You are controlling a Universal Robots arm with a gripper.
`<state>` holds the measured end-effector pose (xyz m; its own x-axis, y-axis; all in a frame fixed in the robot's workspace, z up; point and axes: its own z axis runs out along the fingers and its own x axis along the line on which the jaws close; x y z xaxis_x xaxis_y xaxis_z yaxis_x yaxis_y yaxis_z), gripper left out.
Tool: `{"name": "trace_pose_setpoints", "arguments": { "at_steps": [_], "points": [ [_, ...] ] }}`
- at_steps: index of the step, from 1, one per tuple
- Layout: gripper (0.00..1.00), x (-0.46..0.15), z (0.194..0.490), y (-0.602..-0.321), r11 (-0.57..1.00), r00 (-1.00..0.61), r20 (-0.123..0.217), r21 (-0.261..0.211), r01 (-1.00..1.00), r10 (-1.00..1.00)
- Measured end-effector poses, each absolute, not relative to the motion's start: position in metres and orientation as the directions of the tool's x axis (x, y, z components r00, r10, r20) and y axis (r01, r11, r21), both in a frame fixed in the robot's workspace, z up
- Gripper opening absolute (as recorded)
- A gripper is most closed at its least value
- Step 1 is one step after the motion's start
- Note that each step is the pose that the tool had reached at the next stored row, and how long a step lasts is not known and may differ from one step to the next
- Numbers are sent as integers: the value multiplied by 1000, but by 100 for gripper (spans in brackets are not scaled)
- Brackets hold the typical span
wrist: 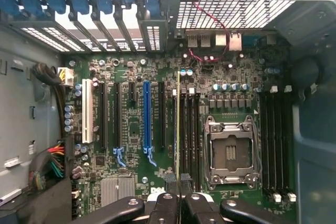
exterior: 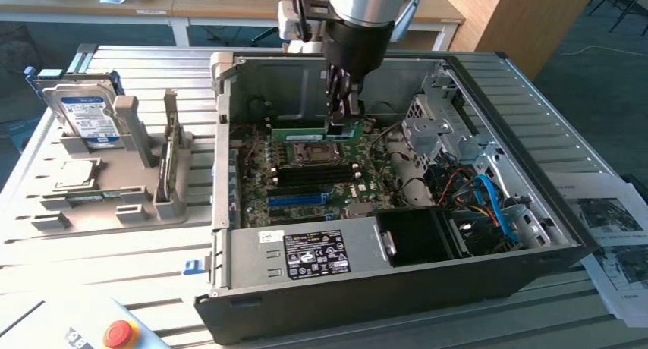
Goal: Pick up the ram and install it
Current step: 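Insert the ram into the slot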
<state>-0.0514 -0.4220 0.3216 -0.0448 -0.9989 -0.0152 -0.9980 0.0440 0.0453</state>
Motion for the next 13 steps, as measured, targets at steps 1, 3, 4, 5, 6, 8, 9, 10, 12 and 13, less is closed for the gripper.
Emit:
{"name": "trace_pose_setpoints", "arguments": {
  "at_steps": [1,3,4,5,6,8,9,10,12,13],
  "points": [
    [12,-51,320,-422,44,-45,-15,45,-998,-999],
    [12,-51,316,-422,44,-45,-15,45,-998,-999],
    [12,-51,314,-422,44,-45,-15,45,-998,-999],
    [12,-51,312,-422,44,-45,-15,45,-998,-999],
    [12,-51,311,-422,44,-45,-15,45,-998,-999],
    [12,-51,307,-422,44,-45,-15,45,-998,-999],
    [12,-51,305,-422,44,-45,-15,45,-998,-999],
    [12,-51,303,-422,44,-45,-15,45,-998,-999],
    [12,-51,300,-422,44,-45,-15,45,-998,-999],
    [12,-51,298,-422,44,-45,-15,45,-998,-999]
  ]
}}
